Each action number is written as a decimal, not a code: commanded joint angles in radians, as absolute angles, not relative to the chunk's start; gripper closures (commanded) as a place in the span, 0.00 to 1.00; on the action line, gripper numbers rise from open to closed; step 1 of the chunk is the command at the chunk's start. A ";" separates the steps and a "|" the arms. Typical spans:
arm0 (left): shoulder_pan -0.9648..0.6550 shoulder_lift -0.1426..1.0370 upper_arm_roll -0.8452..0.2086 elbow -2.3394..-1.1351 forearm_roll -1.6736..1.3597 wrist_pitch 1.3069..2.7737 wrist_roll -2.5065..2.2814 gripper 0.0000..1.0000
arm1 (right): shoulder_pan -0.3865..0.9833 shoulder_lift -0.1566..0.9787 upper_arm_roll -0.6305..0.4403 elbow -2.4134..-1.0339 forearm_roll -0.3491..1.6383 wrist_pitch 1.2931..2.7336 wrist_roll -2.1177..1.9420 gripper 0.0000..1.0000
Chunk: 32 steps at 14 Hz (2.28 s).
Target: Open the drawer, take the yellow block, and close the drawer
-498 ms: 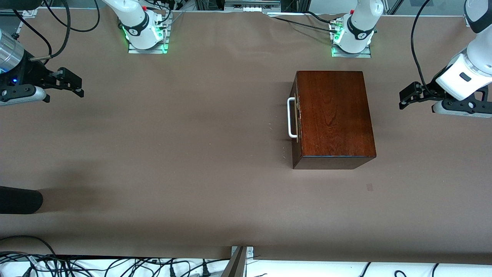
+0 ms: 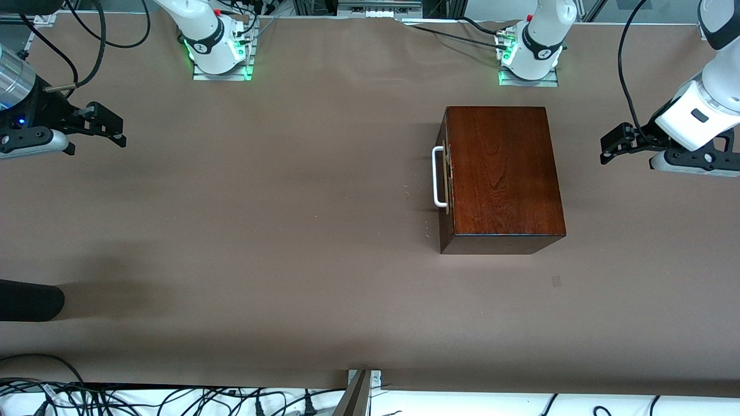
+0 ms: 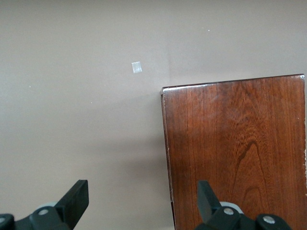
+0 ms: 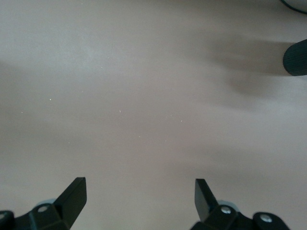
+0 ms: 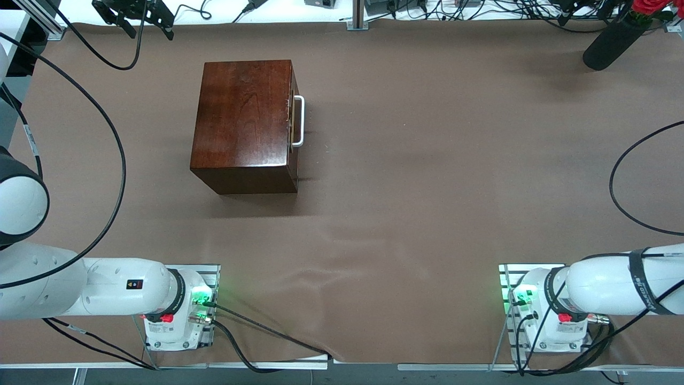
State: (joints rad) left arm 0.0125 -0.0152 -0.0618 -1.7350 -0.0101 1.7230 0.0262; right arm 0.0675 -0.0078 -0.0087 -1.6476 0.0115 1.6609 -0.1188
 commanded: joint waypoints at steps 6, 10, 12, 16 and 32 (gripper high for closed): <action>0.012 -0.014 -0.066 -1.721 0.009 1.672 0.038 0.00 | 0.066 -0.032 -0.006 -1.674 0.026 1.674 -0.118 0.00; 0.008 0.037 -0.078 -1.645 -0.002 1.582 0.032 0.00 | 0.066 -0.032 -0.006 -1.674 0.026 1.672 -0.118 0.00; 0.005 0.081 -0.081 -1.588 -0.005 1.556 0.040 0.00 | 0.066 -0.032 -0.006 -1.674 0.026 1.672 -0.120 0.00; -0.063 0.100 -0.081 -1.571 0.002 1.552 0.063 0.00 | 0.066 -0.034 -0.008 -1.674 0.025 1.669 -0.121 0.00; -0.103 0.161 -0.380 -1.568 0.008 1.558 -0.410 0.00 | 0.066 -0.032 -0.008 -1.674 0.026 1.677 -0.118 0.00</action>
